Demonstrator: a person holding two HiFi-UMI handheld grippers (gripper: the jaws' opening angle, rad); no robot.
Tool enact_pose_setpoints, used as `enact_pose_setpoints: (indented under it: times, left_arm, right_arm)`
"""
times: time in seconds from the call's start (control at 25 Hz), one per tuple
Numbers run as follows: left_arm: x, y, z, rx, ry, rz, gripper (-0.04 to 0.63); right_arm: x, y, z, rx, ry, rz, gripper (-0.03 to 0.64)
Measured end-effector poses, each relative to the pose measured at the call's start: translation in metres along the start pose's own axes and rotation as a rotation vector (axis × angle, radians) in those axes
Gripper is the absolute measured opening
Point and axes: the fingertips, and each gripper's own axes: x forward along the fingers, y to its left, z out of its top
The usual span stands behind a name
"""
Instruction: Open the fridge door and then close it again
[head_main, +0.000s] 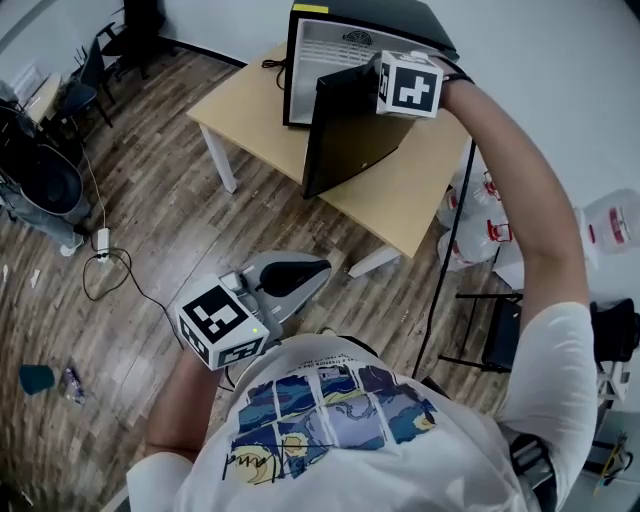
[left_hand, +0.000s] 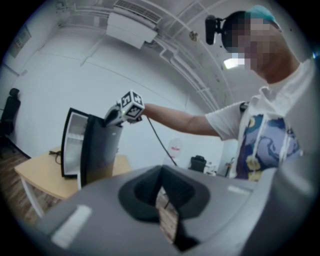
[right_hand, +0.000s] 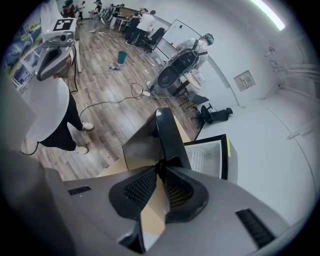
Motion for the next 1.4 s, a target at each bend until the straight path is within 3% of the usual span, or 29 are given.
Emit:
enact_pose_setpoints:
  times: [0.76, 1.4]
  left_arm:
    - [0.093, -0.040, 0.002, 0.003, 0.018, -0.001, 0.009]
    - [0.156, -0.075, 0.004, 0.004, 0.027, -0.038, 0.009]
  right_arm:
    - [-0.040, 0.059, -0.037, -0.180, -0.138, -0.014, 0.044]
    - [-0.072, 0.103, -0.090, -0.270, -0.219, -0.009, 0.051]
